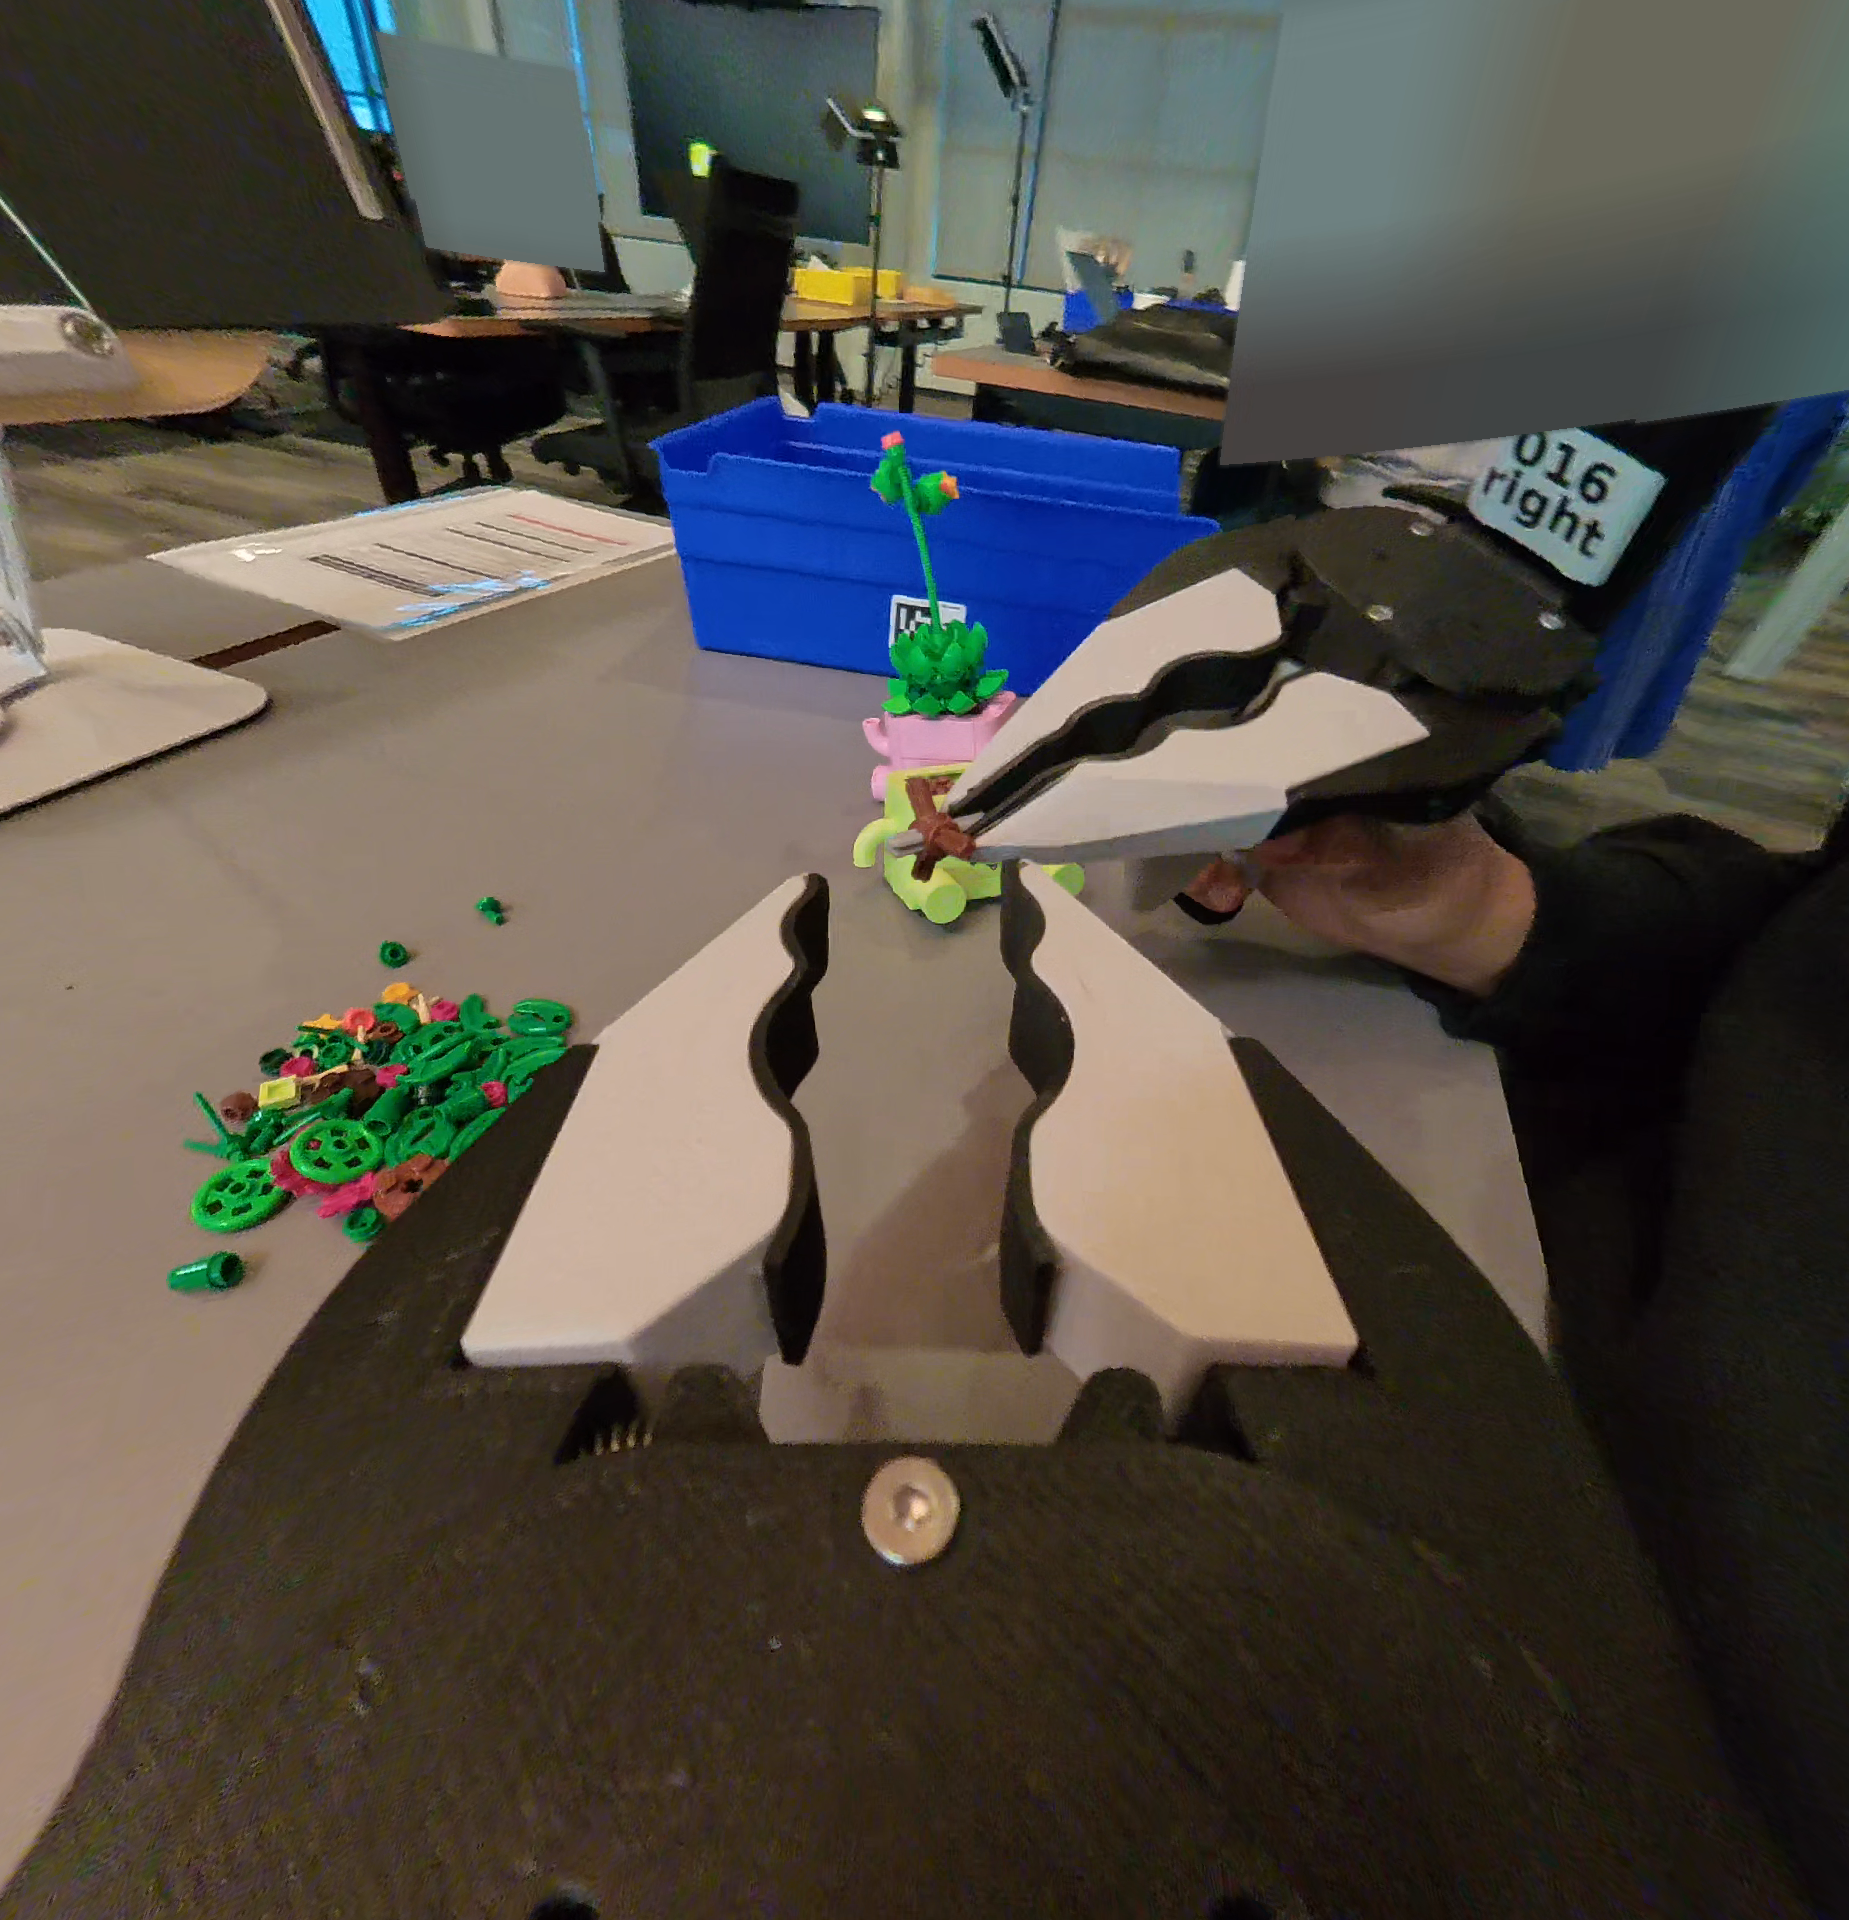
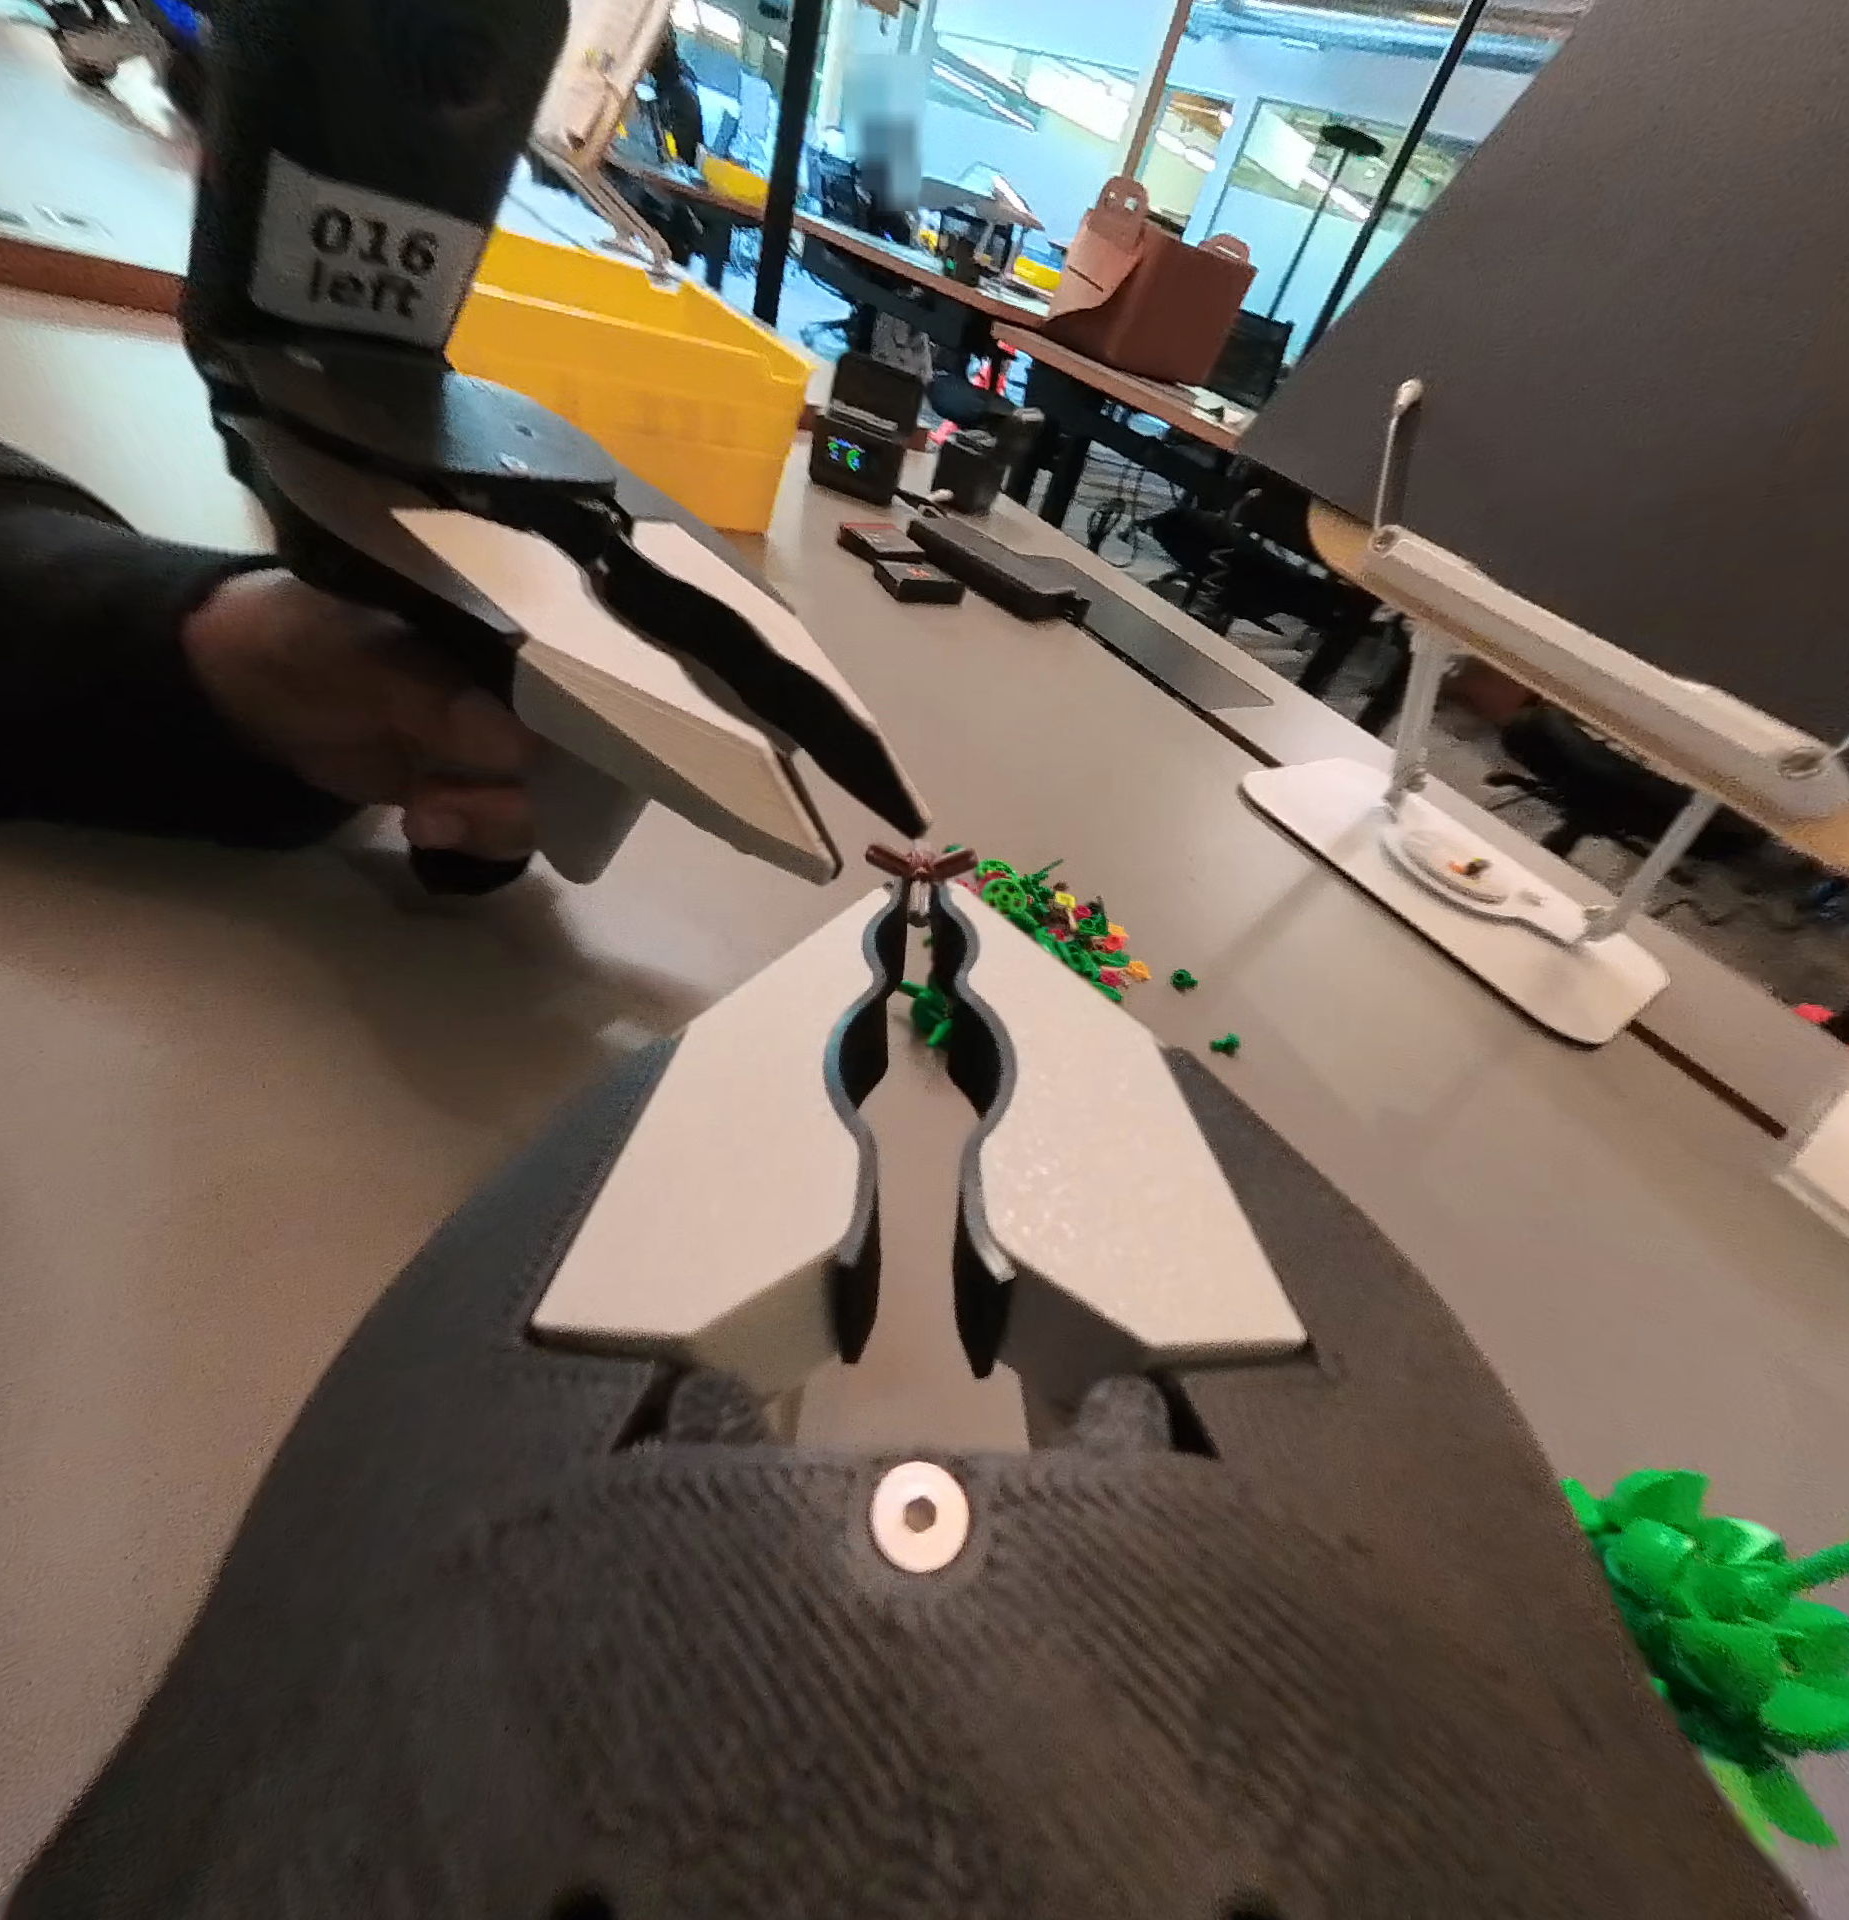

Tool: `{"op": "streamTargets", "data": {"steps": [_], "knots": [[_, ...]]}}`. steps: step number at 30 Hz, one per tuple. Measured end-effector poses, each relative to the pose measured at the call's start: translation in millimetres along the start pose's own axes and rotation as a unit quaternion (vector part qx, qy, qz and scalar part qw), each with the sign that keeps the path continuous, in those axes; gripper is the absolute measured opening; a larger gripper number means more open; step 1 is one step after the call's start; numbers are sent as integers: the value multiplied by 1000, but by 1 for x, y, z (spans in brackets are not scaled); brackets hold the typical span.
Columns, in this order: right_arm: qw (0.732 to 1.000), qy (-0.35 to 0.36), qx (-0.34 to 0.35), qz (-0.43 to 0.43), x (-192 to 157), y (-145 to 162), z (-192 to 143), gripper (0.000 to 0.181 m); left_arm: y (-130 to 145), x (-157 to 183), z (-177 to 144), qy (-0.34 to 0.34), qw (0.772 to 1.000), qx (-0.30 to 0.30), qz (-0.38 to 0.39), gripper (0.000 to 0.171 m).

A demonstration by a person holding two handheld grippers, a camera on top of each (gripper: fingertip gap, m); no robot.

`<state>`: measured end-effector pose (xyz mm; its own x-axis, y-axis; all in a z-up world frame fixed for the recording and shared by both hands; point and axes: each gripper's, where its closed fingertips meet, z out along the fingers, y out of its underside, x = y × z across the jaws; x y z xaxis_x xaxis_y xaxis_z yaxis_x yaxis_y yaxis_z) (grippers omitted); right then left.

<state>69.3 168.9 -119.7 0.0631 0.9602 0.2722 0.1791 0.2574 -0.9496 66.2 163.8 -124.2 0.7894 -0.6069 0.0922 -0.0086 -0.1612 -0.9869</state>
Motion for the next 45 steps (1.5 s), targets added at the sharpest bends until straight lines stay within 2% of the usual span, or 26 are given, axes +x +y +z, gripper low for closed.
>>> {"op": "streamTargets", "data": {"steps": [5,7,14,24,45], "knots": [[998,20,-24,-60,-8,3,6,1,-3,5,0,14,1000,9,-11,28],[996,25,-22,-78,-10,1,6,1,-3,4,-1,14,1000,12,-17,20],[993,41,-23,-104,-11,-1,6,1,-2,3,-2,5,1000,8,5,14],[993,37,-18,-107,-13,-2,5,1,-2,5,-4,9,1000,5,13,12],[999,-32,7,-33,-20,-4,1,2,-2,11,-7,27,999,-2,31,9]]}}
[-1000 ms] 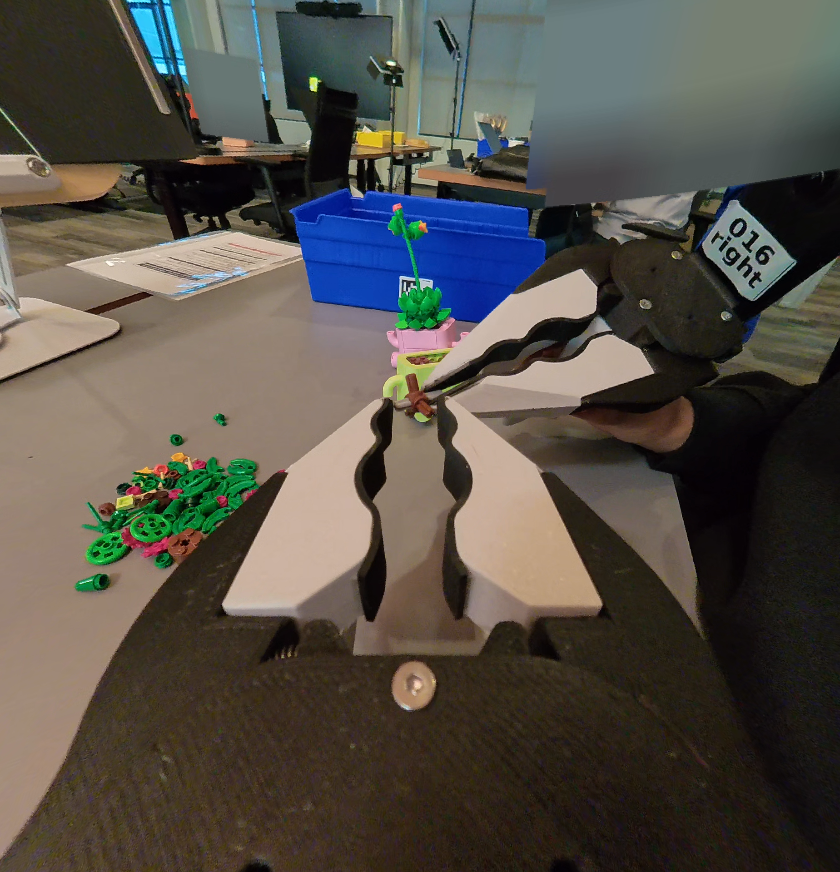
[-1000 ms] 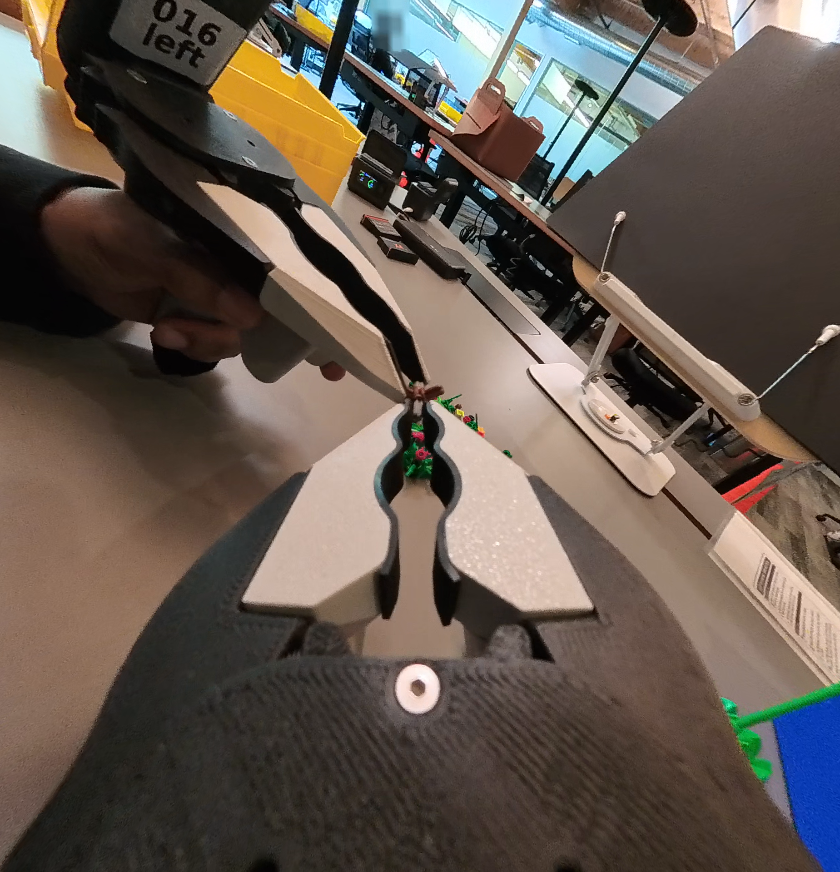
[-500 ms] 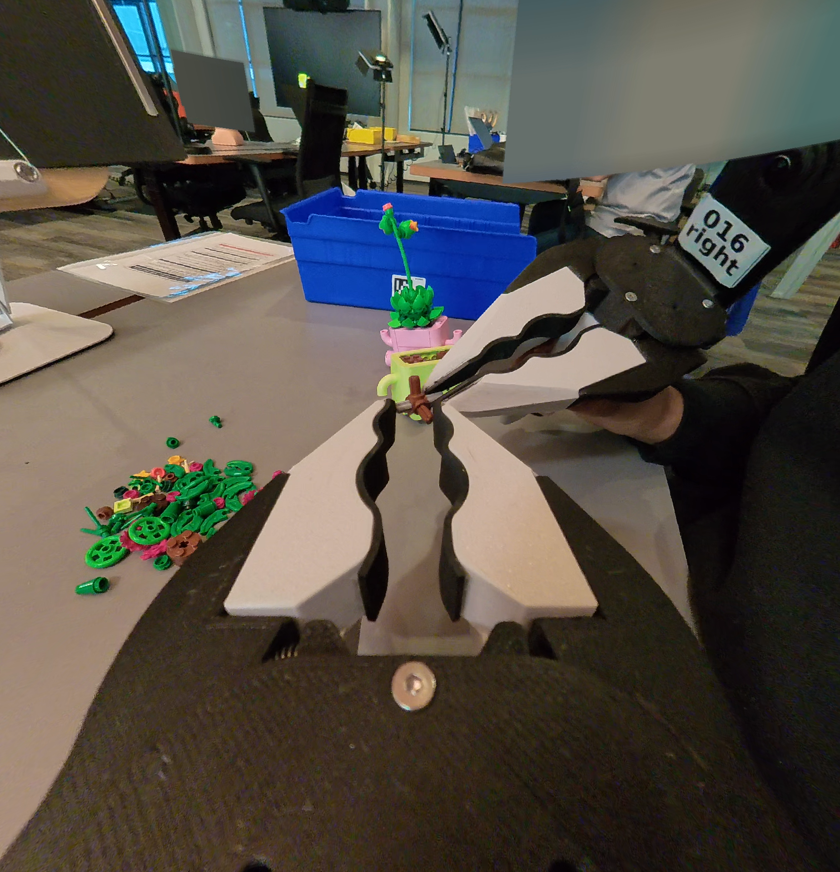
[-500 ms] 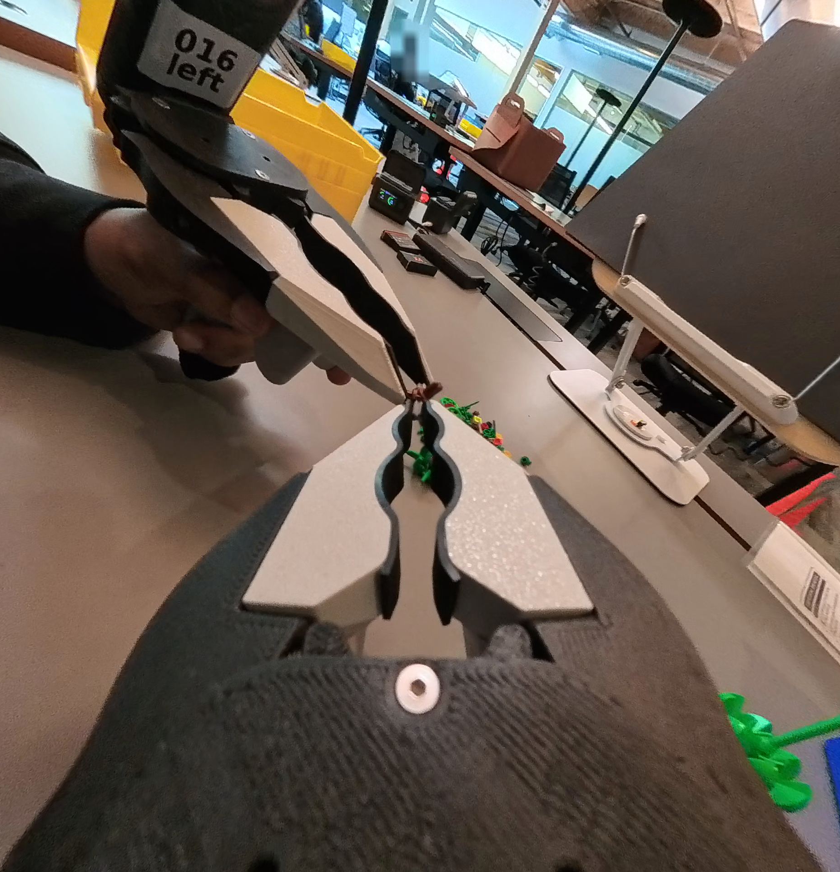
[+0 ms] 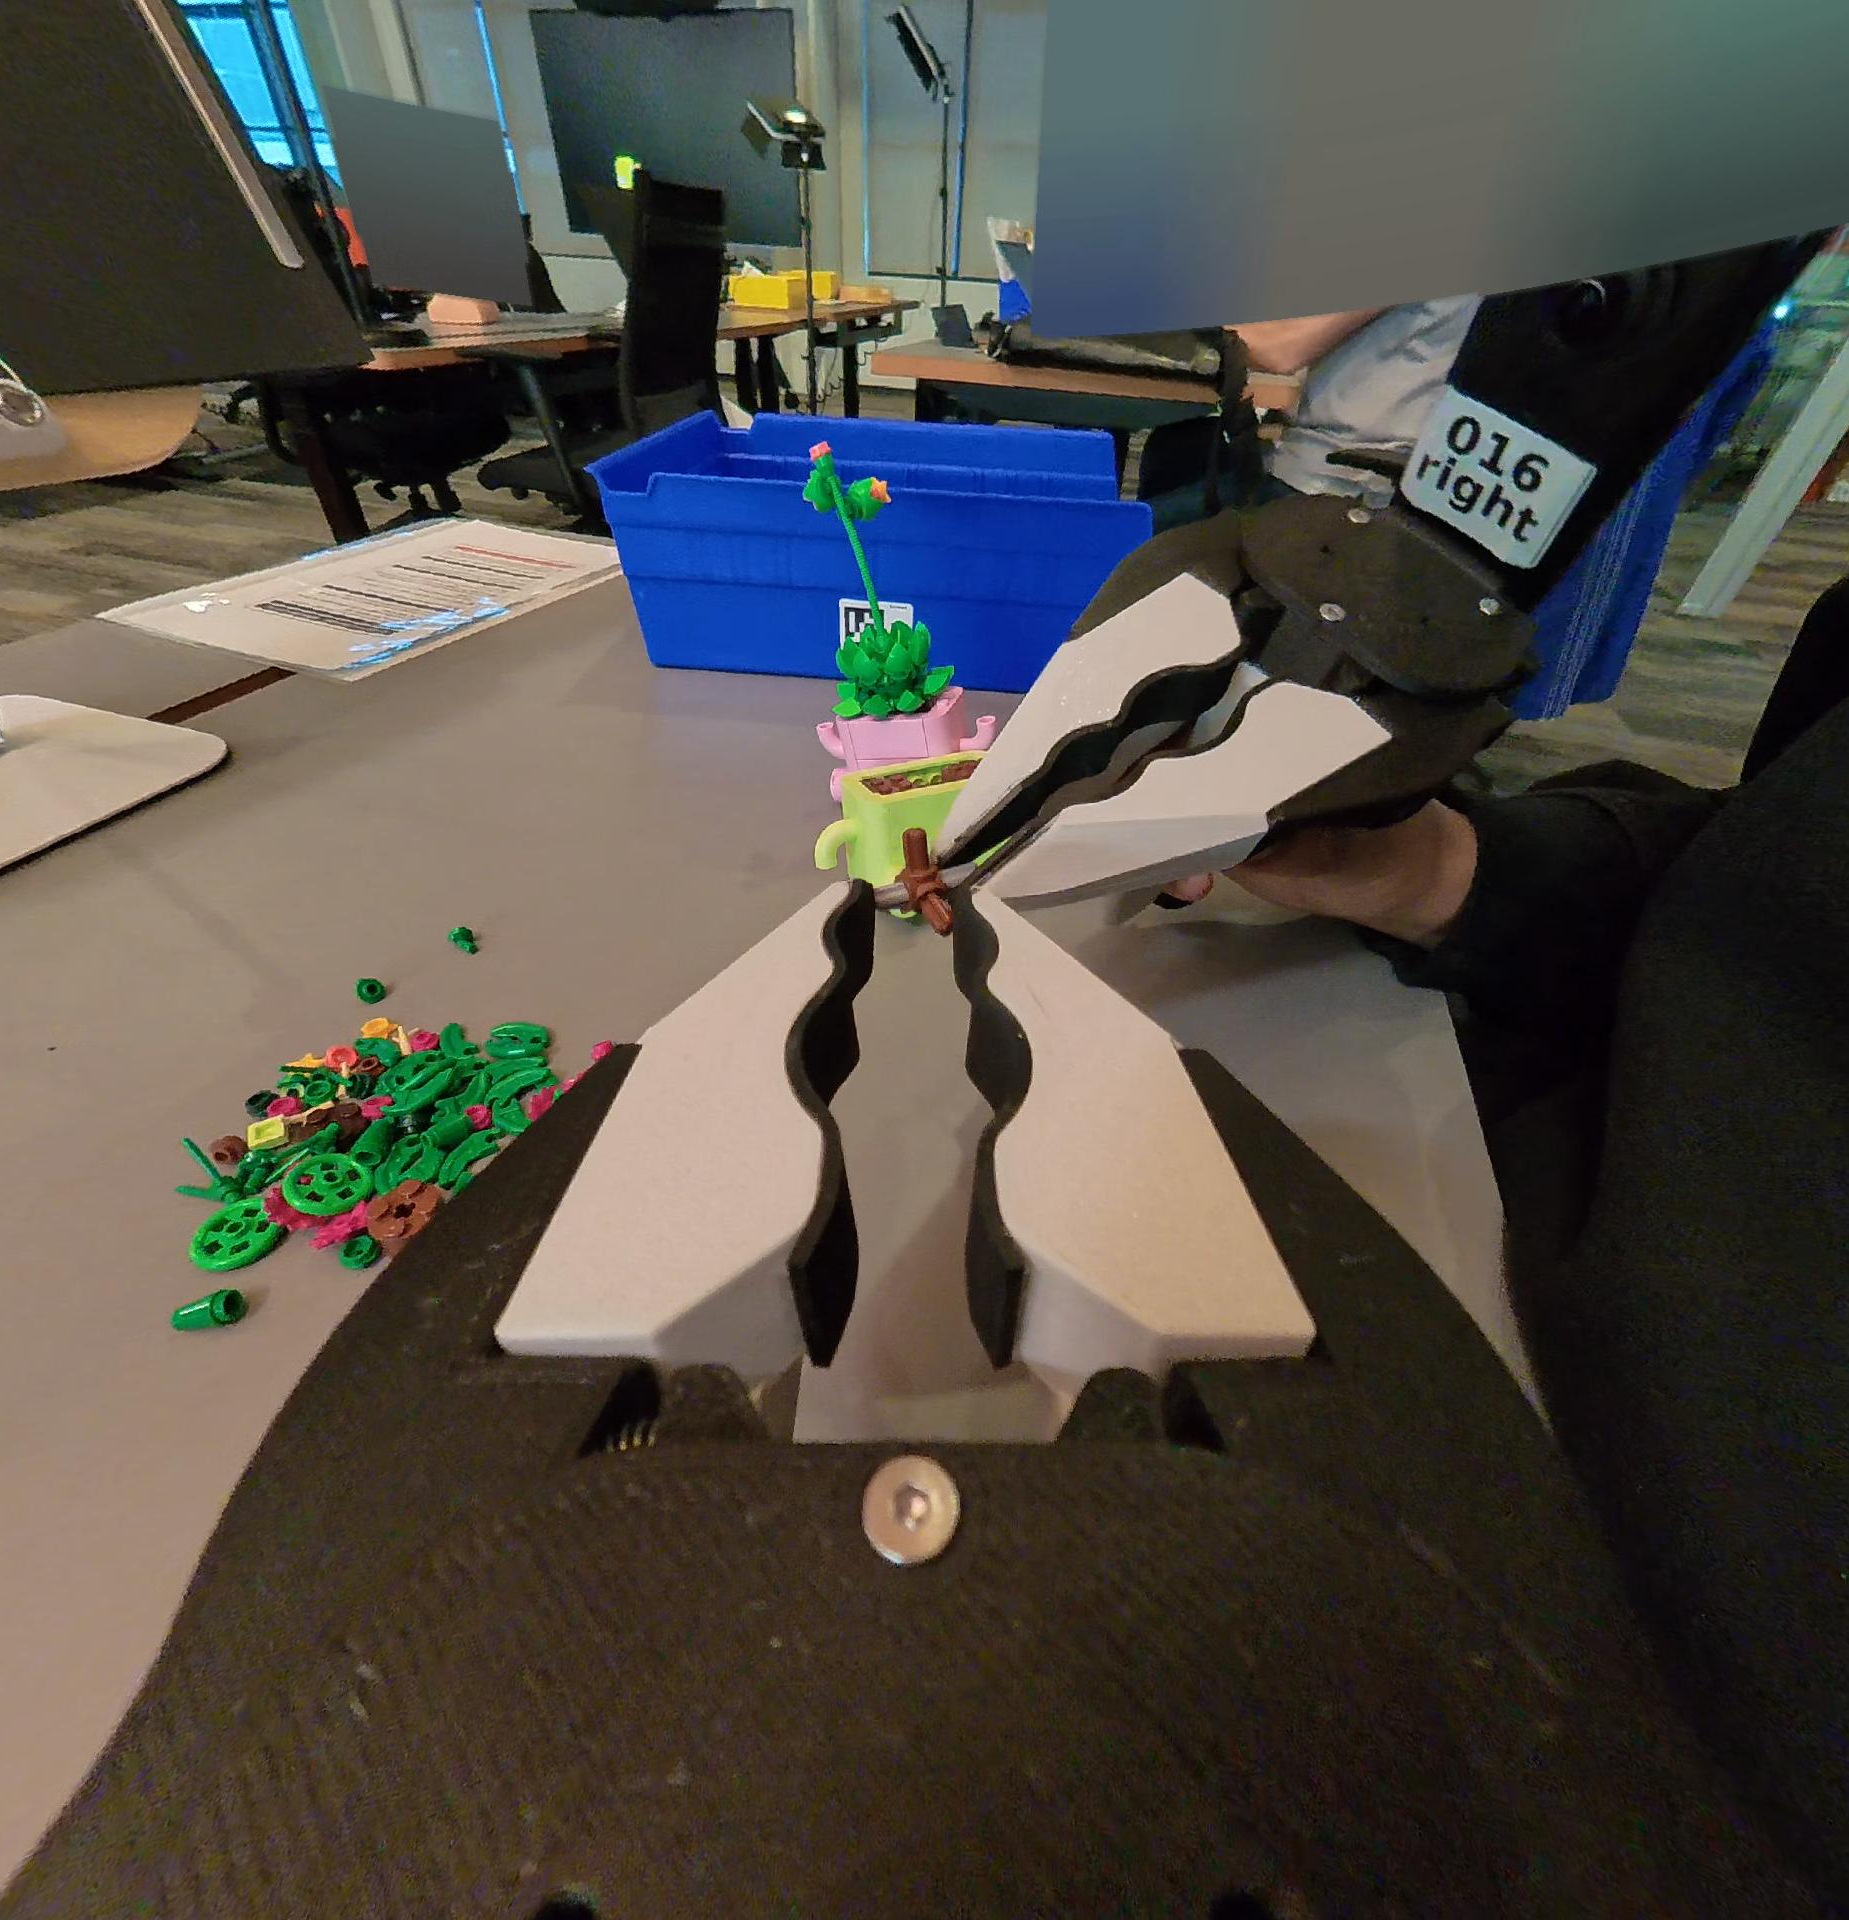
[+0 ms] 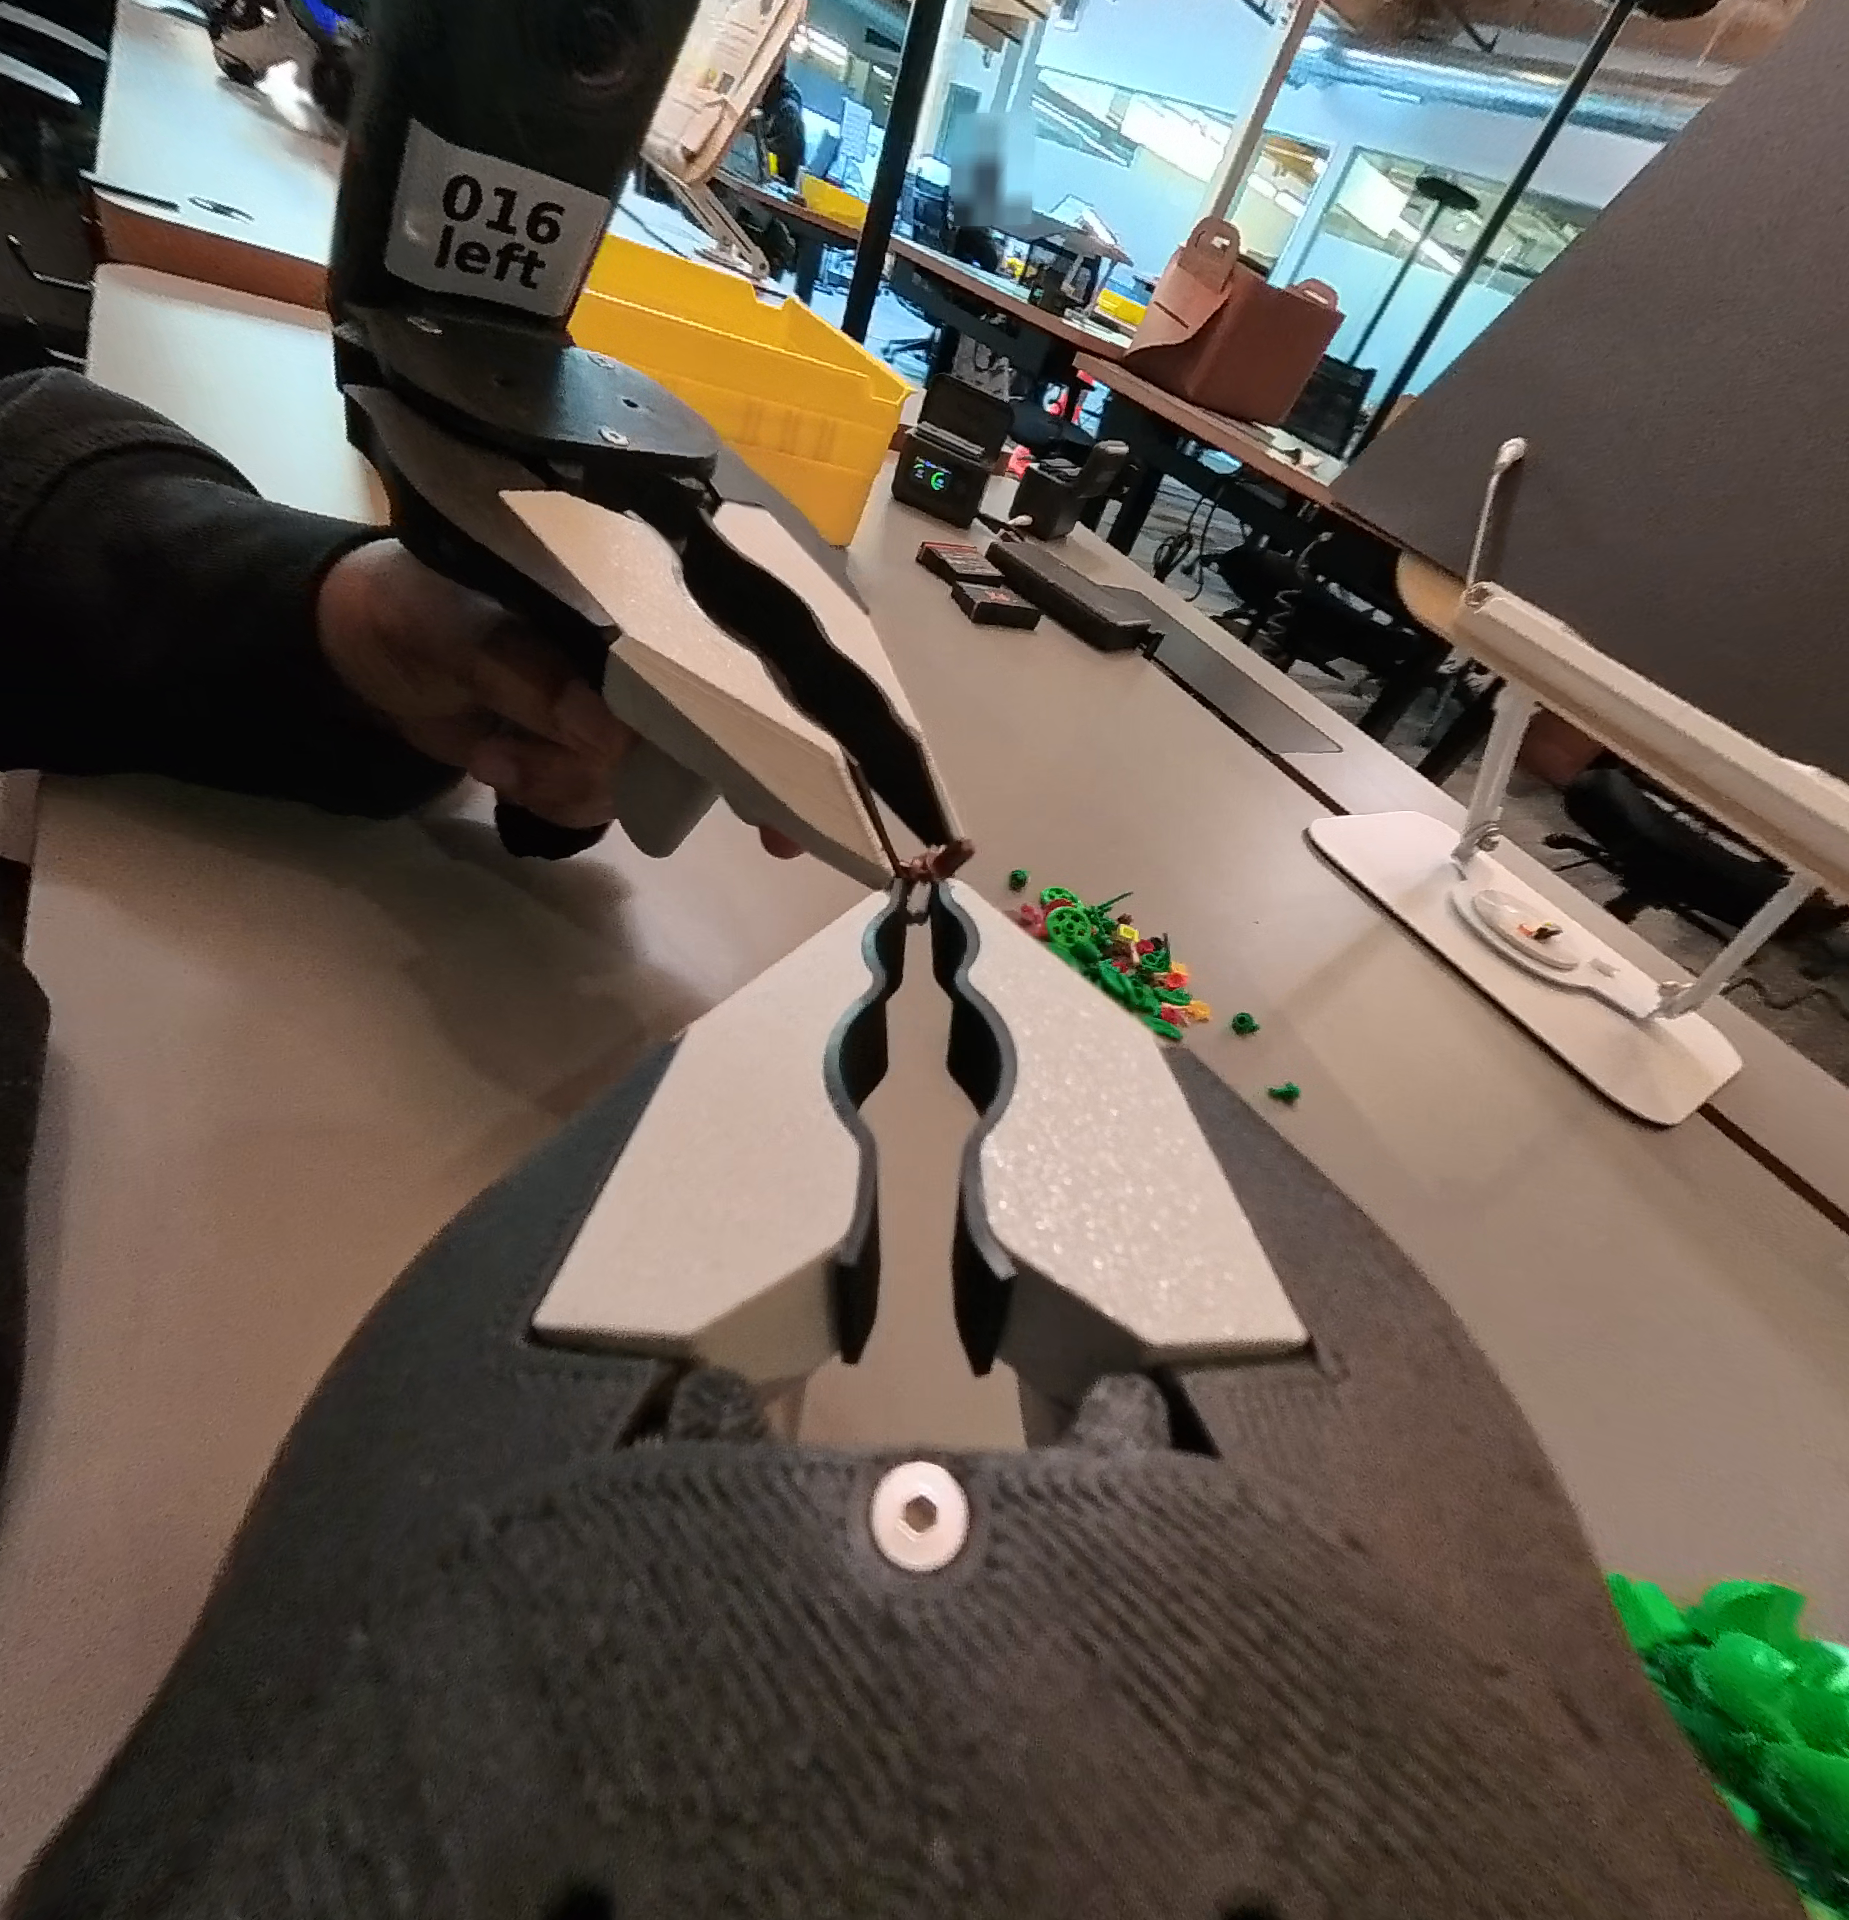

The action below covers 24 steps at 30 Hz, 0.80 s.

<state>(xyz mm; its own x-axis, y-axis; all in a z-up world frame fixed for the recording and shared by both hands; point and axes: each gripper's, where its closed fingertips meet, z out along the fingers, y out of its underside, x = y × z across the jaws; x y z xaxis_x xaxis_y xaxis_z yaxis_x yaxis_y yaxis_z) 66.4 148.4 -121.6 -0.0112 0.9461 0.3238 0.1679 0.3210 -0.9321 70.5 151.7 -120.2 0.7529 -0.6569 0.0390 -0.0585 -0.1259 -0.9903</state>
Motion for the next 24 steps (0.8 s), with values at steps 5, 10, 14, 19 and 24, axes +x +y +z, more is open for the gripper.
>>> {"op": "streamTargets", "data": {"steps": [5,10,14,19,24], "knots": [[999,-26,9,36,-2,-1,-1,2,0,1,-1,2,1000,-1,9,9],[998,-38,7,43,-4,1,0,3,3,1,-1,-4,1000,-13,25,8],[998,-46,10,52,-5,0,-1,3,2,1,-1,-4,1000,-9,24,7],[997,-51,9,57,-6,1,-1,3,1,1,-2,-9,999,-9,31,6],[996,-58,9,65,-6,1,-1,3,1,0,-2,-11,999,-10,37,5]]}}
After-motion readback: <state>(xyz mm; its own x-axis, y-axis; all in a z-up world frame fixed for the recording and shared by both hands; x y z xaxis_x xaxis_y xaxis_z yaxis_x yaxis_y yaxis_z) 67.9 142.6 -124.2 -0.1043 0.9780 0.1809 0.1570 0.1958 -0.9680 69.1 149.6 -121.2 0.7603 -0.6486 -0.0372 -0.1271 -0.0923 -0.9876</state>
